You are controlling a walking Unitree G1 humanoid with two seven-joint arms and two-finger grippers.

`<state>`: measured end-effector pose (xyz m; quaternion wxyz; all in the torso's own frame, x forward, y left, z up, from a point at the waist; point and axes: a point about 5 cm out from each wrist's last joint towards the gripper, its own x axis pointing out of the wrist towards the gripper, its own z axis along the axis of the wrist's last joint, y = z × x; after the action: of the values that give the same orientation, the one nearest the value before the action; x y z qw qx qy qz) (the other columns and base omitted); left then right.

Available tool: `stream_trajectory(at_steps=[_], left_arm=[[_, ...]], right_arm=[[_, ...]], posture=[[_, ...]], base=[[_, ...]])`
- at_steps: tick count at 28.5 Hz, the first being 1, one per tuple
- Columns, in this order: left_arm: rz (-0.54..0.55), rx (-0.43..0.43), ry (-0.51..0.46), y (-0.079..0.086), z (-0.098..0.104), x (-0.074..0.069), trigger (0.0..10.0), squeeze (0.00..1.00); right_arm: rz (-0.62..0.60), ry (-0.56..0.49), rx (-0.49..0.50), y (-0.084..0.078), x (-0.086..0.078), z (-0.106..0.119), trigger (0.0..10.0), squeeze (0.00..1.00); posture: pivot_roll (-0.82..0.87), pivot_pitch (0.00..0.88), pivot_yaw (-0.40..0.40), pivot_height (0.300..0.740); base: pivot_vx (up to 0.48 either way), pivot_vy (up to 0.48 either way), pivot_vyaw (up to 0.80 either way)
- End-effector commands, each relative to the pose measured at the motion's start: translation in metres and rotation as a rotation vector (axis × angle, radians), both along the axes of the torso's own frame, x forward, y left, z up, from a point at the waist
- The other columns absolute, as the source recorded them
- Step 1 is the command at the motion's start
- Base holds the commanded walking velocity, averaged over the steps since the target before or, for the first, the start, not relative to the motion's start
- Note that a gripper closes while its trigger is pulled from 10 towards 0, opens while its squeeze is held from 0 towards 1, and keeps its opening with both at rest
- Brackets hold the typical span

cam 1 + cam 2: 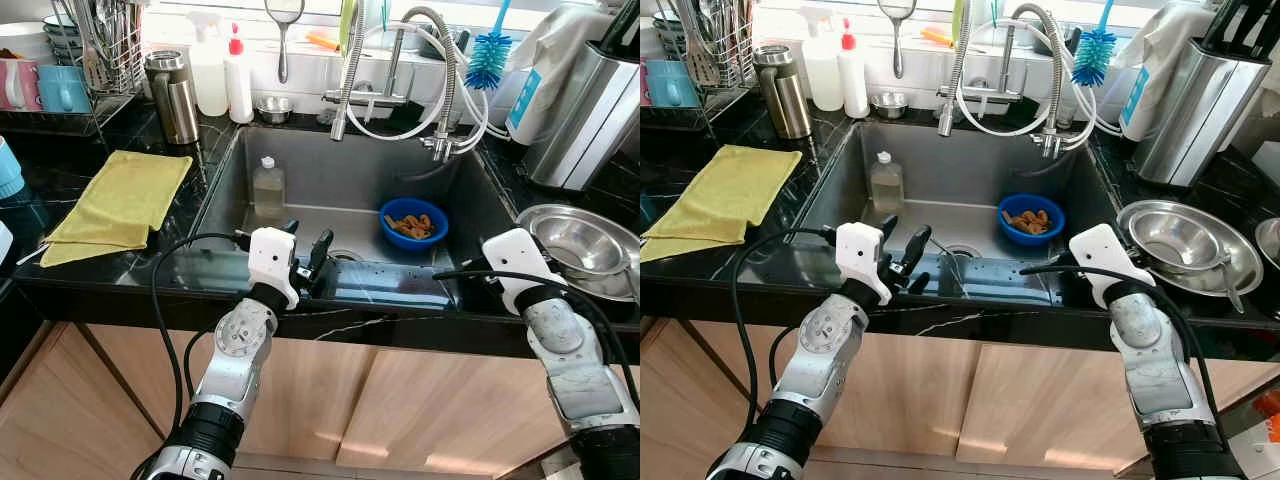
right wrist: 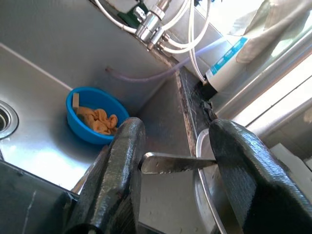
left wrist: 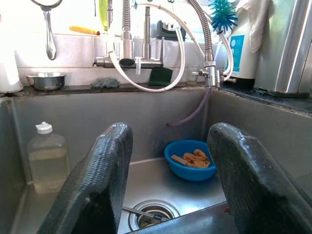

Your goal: Kitchen organization

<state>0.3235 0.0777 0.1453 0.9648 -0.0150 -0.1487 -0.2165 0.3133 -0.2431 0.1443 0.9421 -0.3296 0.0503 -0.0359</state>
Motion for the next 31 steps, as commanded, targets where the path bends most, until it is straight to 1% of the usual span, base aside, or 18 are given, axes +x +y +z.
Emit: stream_trajectory(at_steps=[1, 16, 17, 18, 19, 31], left_arm=[[-0.010, 0.011, 0.003, -0.0031, 0.0012, 0.0017, 10.0, 0.00], [-0.011, 0.009, 0.000, -0.0041, 0.0014, 0.0021, 10.0, 0.00], [-0.011, 0.010, 0.000, -0.0042, 0.0014, 0.0021, 10.0, 0.00], [-0.011, 0.010, 0.000, -0.0043, 0.0014, 0.0022, 10.0, 0.00], [-0.011, 0.010, 0.000, -0.0043, 0.0014, 0.0021, 10.0, 0.00], [-0.007, 0.010, 0.005, -0.0035, 0.0003, 0.0023, 10.0, 0.00]], right_arm=[[-0.029, -0.002, 0.002, -0.0047, 0.0020, 0.0036, 10.0, 0.00], [-0.020, -0.012, -0.028, 0.0001, 0.0029, 0.0076, 10.0, 0.00], [-0.014, -0.013, -0.027, 0.0010, 0.0033, 0.0081, 0.9, 0.00], [-0.011, -0.013, -0.028, 0.0012, 0.0034, 0.0083, 0.9, 0.00], [-0.010, -0.013, -0.027, 0.0018, 0.0038, 0.0089, 0.0, 0.00], [-0.013, -0.014, -0.027, 0.0012, 0.0047, 0.0114, 0.0, 0.00]], posture=[[0.10, 0.017, -0.075, 0.740], [0.11, 0.006, -0.076, 0.740], [0.11, 0.006, -0.077, 0.740], [0.11, 0.006, -0.077, 0.740], [0.11, 0.006, -0.077, 0.740], [0.11, 0.013, -0.081, 0.740]], base=[[0.000, 0.000, 0.00], [0.000, 0.000, 0.00], [0.000, 0.000, 0.00], [0.000, 0.000, 0.00], [0.000, 0.000, 0.00], [0.000, 0.000, 0.00]])
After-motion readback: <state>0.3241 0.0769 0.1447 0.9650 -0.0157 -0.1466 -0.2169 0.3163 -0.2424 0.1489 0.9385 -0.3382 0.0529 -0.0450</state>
